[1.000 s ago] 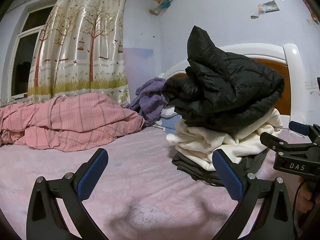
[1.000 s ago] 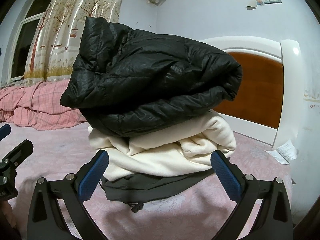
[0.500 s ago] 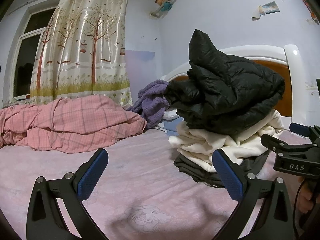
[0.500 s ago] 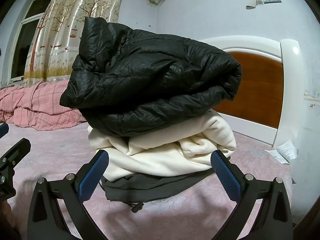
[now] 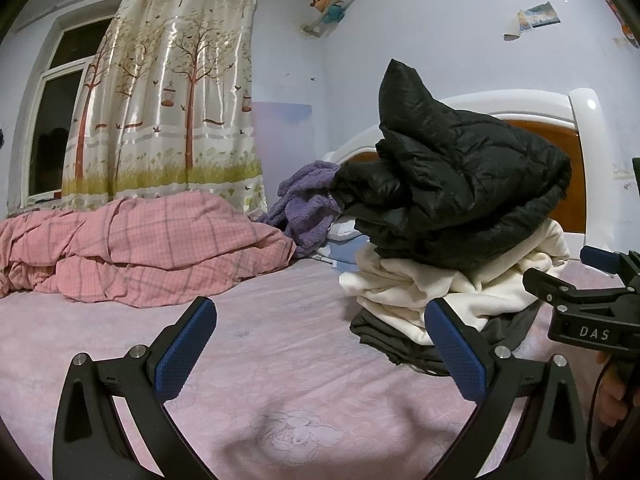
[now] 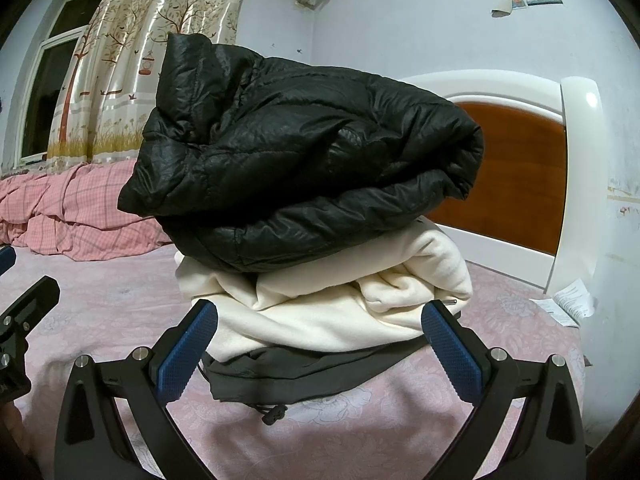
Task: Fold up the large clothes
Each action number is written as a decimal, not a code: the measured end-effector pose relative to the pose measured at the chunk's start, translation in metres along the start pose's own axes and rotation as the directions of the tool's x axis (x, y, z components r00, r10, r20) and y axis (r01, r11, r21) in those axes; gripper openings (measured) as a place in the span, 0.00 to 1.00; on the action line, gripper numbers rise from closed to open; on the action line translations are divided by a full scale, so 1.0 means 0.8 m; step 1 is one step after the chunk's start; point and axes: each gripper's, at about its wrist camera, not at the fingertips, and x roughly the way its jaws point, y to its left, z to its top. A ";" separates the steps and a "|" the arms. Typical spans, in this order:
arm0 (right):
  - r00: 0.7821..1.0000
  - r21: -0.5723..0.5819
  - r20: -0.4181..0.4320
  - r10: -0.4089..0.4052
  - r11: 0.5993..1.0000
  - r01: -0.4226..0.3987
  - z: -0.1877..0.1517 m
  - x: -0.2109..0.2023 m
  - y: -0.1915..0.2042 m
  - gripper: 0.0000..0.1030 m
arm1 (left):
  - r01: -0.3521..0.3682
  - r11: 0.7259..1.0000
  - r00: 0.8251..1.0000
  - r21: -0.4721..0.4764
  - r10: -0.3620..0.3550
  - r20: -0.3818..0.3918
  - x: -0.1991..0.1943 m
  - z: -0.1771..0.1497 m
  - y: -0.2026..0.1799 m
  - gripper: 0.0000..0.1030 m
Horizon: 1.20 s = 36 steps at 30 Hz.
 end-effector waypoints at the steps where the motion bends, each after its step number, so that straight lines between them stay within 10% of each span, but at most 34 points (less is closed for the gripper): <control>1: 1.000 0.000 0.000 0.000 1.000 0.000 0.000 0.000 0.000 0.99 | -0.001 1.000 1.000 -0.003 0.001 -0.002 0.000 0.000 0.000 1.00; 36: 1.000 0.018 -0.010 -0.004 1.000 0.004 -0.003 -0.003 -0.002 0.99 | -0.004 1.000 1.000 -0.004 0.004 -0.005 0.002 0.001 0.000 1.00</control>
